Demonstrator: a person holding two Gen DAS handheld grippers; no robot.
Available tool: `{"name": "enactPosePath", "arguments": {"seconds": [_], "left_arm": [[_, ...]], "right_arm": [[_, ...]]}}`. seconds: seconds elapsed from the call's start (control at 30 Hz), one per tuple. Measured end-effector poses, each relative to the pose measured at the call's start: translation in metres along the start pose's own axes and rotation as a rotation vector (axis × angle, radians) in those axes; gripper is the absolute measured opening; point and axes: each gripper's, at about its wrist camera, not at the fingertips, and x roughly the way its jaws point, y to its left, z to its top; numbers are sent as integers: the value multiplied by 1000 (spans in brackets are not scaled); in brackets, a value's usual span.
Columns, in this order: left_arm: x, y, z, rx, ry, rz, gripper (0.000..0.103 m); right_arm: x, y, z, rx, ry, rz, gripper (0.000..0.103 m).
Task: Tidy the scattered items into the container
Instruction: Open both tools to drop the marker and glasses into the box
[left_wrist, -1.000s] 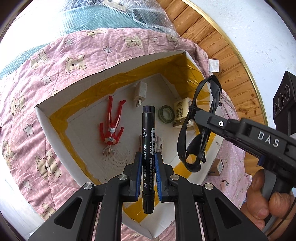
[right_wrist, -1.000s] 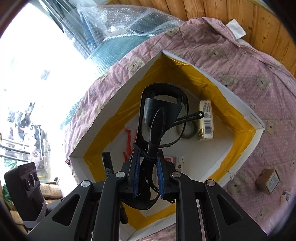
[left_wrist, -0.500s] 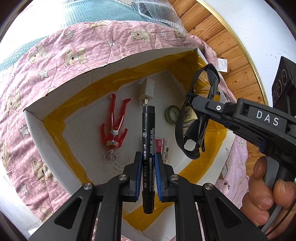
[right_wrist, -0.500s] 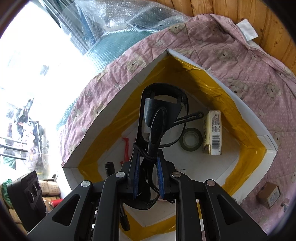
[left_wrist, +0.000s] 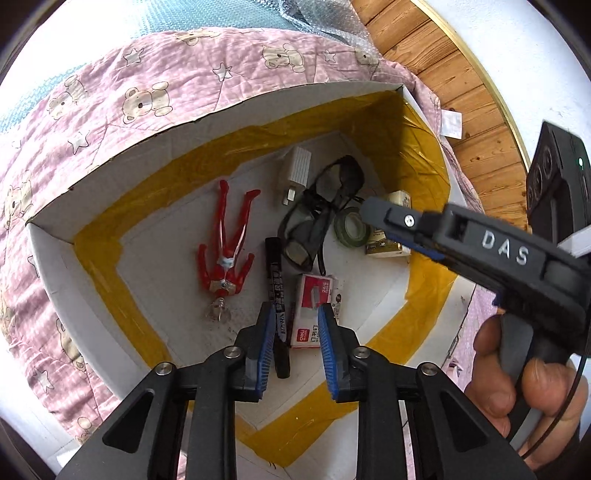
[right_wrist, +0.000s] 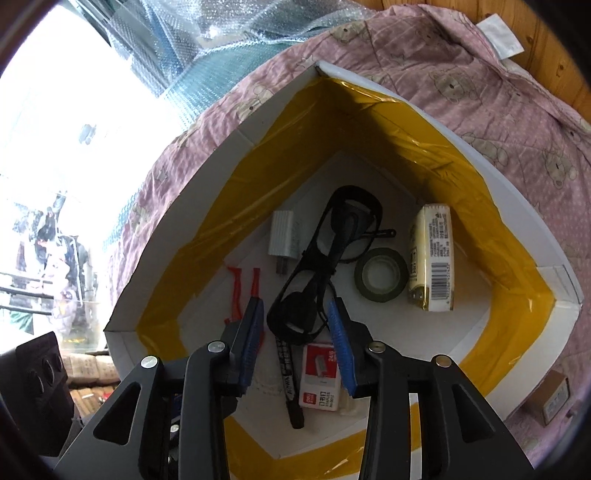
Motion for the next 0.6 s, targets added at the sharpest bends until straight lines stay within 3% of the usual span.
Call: {"name": "enactPosePath", "arguments": {"seconds": [0.6], "left_arm": [[-32, -8, -10, 43, -45, 19, 25]], "right_arm": [[-45, -19, -64, 135, -53, 73, 40]]}}
